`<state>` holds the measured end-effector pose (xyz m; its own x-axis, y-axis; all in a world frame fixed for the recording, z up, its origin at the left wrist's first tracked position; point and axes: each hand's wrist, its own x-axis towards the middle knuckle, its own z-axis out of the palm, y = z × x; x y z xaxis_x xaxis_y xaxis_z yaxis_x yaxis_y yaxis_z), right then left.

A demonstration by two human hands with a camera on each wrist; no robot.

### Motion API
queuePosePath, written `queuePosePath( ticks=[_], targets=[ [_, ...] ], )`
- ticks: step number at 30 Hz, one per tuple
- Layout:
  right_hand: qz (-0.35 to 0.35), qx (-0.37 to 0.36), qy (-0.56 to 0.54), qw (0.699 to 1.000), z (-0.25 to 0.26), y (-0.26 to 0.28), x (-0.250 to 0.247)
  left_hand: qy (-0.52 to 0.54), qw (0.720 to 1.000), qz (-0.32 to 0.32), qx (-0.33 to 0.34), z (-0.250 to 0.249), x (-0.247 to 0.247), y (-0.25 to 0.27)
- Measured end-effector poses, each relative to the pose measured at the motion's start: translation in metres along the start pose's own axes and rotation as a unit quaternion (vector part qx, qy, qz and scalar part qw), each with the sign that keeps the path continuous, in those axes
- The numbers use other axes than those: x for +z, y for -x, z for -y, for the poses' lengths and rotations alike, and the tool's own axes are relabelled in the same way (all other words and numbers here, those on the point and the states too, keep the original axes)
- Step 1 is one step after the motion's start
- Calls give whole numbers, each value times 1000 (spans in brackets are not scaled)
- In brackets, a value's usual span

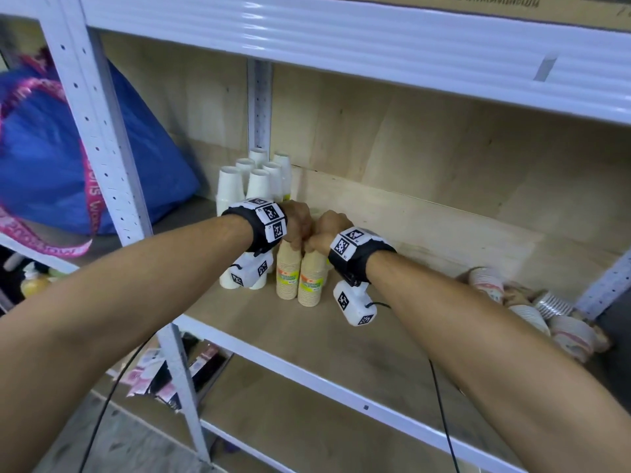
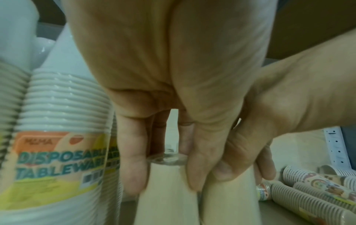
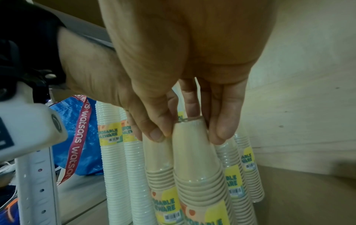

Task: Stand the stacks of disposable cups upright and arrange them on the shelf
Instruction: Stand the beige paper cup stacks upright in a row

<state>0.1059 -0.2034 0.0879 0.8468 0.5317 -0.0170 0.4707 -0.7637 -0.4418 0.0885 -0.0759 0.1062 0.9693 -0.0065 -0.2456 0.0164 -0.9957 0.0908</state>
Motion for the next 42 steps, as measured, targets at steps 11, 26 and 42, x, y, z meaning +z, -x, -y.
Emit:
queuePosePath(
  ticks=[11, 26, 42],
  targets=[
    [-36, 47, -9, 998, -9, -10, 3, 6, 997, -78, -3, -1, -4, 4],
    [-96, 180, 54, 978, -98, 10, -64, 95, 984, -122, 86, -73, -52, -27],
    [-63, 318, 53, 945, -208, 62, -50, 126, 964, -88, 216, -178, 7, -115]
  ],
)
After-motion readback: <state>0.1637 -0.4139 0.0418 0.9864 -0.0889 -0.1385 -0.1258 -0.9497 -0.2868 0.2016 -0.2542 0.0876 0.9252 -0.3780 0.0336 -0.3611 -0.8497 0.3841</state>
